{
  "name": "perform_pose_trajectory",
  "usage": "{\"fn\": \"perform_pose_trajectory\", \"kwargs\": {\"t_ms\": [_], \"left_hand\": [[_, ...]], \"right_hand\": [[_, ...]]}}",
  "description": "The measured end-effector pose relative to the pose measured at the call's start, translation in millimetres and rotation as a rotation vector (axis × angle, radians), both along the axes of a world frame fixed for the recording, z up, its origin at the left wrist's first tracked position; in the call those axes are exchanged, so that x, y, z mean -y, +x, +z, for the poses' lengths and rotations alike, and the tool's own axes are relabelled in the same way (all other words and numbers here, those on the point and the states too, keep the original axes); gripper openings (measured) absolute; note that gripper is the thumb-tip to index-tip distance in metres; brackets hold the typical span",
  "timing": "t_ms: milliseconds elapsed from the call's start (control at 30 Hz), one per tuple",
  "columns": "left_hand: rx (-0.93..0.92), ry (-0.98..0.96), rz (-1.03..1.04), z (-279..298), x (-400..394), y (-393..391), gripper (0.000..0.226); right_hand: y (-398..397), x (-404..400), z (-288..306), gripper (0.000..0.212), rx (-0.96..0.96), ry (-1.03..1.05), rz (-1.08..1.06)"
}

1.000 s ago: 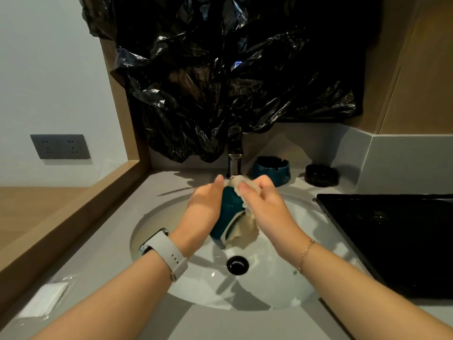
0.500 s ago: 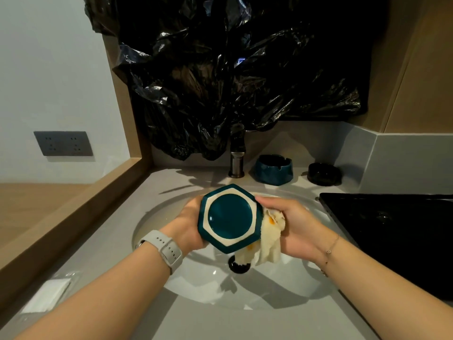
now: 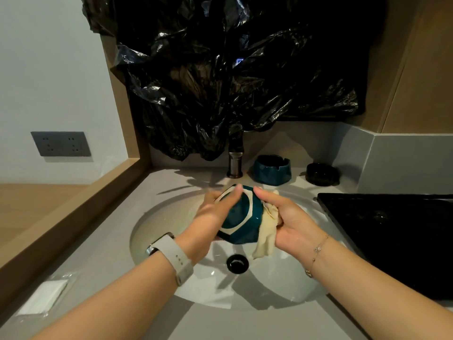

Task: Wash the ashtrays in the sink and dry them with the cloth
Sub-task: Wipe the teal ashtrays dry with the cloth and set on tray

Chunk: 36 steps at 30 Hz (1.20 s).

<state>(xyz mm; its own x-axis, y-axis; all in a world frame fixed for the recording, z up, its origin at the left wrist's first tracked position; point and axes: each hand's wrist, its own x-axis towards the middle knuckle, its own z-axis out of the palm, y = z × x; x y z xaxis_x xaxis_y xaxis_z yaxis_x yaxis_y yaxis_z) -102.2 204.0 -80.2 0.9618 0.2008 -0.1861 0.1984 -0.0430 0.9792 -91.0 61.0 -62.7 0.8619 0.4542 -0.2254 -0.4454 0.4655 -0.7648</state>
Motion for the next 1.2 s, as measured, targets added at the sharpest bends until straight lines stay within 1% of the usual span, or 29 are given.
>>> {"fn": "perform_pose_trajectory", "kwargs": {"t_ms": [33, 67, 100, 200, 267, 333, 400, 467, 533, 567, 633, 733, 767, 800, 867, 933, 1000, 1067, 1100, 1133, 1200], "left_hand": [[0.046, 0.099, 0.007, -1.6, 4.8, -0.4, 0.073], [0.075, 0.148, -0.007, -2.0, 8.7, -0.3, 0.079], [0.087, 0.167, -0.021, -2.4, 11.1, 0.6, 0.082], [0.065, 0.188, -0.009, -4.7, 11.1, 2.5, 0.079], [0.004, 0.101, 0.027, -7.1, 8.6, 3.6, 0.077], [-0.073, -0.032, 0.034, -7.0, 5.6, 3.1, 0.068], [-0.139, -0.154, 0.025, -7.1, 1.0, 1.8, 0.064], [-0.149, -0.284, -0.023, -9.2, -4.2, 3.6, 0.068], [-0.114, -0.380, -0.044, -8.7, -5.9, 3.1, 0.069], [-0.099, -0.392, -0.039, -8.1, -5.5, 3.1, 0.070], [-0.073, -0.381, -0.021, -9.9, -3.9, 4.7, 0.072], [-0.082, -0.244, 0.034, -8.1, 8.6, 3.9, 0.066], [-0.094, -0.215, 0.069, -7.2, 12.6, 3.6, 0.064], [-0.098, -0.201, 0.084, -7.9, 14.3, 4.6, 0.064], [-0.077, -0.215, 0.068, -8.2, 12.4, 3.3, 0.068], [-0.066, -0.280, -0.016, -5.2, 4.1, -1.6, 0.072], [-0.069, -0.420, -0.095, 4.2, -4.9, -6.0, 0.072], [-0.106, -0.593, -0.084, 12.1, -10.0, -7.1, 0.074], [-0.126, -0.633, -0.067, 14.5, -11.1, -5.8, 0.074], [-0.144, -0.654, -0.068, 16.0, -11.2, -5.2, 0.076], [-0.199, -0.646, -0.113, 17.3, -9.9, -6.7, 0.088]], "right_hand": [[-0.5, 0.8, 0.9, 0.023, 0.014, -0.007, -0.013], [-1.4, 1.7, 1.8, 0.024, 0.029, -0.014, -0.024], [-1.8, 1.5, 1.9, 0.026, 0.043, -0.024, -0.037], [-4.2, -6.0, -0.2, 0.034, 0.115, -0.119, -0.133], [-9.4, -13.7, -1.8, 0.037, 0.167, -0.221, -0.190], [-17.3, -21.8, -2.8, 0.040, 0.219, -0.307, -0.180], [-24.3, -26.9, -4.0, 0.032, 0.355, -0.434, -0.131], [-28.1, -29.1, -7.1, 0.019, 0.482, -0.530, -0.139], [-32.7, -31.3, -9.6, 0.021, 0.545, -0.593, -0.148], [-34.8, -32.1, -9.7, 0.025, 0.552, -0.591, -0.168], [-31.9, -35.3, -6.5, 0.033, 0.490, -0.520, -0.233], [-16.3, -36.2, 2.8, 0.042, 0.278, -0.324, -0.360], [-12.1, -34.7, 3.7, 0.042, 0.234, -0.289, -0.379], [-11.0, -32.6, 3.7, 0.041, 0.230, -0.297, -0.376], [-15.0, -28.2, 0.8, 0.041, 0.314, -0.384, -0.333], [-23.5, -23.2, -3.6, 0.038, 0.473, -0.452, -0.280], [-30.7, -22.2, -7.9, 0.033, 0.601, -0.492, -0.220], [-35.0, -26.7, -14.1, 0.035, 0.707, -0.556, -0.176], [-36.6, -29.5, -16.1, 0.037, 0.750, -0.573, -0.169], [-37.3, -31.6, -16.4, 0.038, 0.763, -0.559, -0.180], [-36.9, -32.4, -10.8, 0.035, 0.721, -0.479, -0.246]]}}
